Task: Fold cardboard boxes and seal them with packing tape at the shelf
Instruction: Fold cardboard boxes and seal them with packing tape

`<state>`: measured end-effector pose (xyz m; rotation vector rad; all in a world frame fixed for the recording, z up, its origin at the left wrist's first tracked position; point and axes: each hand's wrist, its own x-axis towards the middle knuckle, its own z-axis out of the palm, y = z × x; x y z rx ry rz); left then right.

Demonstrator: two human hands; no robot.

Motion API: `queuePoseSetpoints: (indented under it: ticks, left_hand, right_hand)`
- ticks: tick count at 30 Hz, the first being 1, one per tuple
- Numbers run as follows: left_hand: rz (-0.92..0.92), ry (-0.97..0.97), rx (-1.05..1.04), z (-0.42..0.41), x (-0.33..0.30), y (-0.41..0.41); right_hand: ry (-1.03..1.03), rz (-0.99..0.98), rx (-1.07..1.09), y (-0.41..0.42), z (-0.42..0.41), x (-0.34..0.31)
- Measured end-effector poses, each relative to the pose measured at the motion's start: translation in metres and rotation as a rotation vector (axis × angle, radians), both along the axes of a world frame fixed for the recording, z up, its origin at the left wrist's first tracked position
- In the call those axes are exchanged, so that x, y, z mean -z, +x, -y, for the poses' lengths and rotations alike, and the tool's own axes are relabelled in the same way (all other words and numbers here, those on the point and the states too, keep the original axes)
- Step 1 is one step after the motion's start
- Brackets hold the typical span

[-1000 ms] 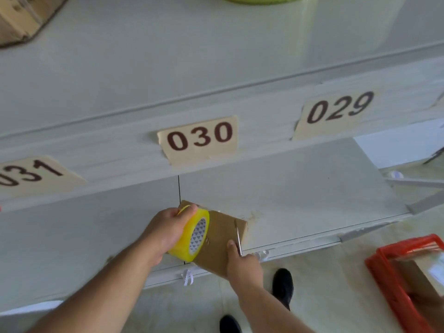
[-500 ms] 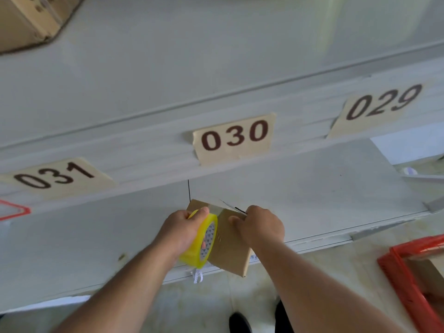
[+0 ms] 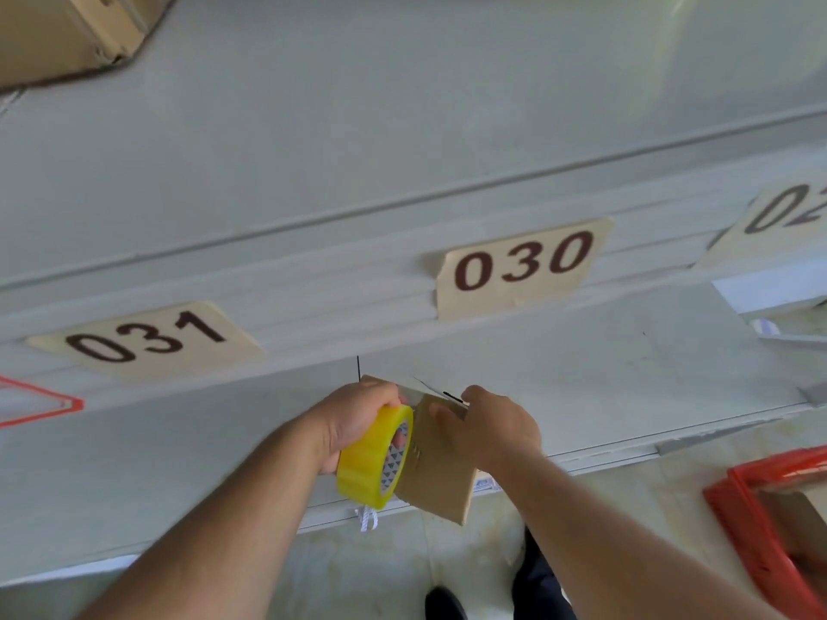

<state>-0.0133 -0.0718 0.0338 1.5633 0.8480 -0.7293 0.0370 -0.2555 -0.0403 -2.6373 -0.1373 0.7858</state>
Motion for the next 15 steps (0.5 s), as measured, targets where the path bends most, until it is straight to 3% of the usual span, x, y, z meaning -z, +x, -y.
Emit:
queuePoseSetpoints:
  ticks: [5,15]
  left_hand:
    - [0.042,0.019,-0.014,-0.006,0.008,-0.004]
    - [0.073,-0.113,-0.168,-0.003,0.010,-0.006]
  right_hand:
    - [0.087,0.089,-0.073,-0.004,0.018,-0.008]
    - [0.065,0.043,-0.193,0.000,0.021,0.000]
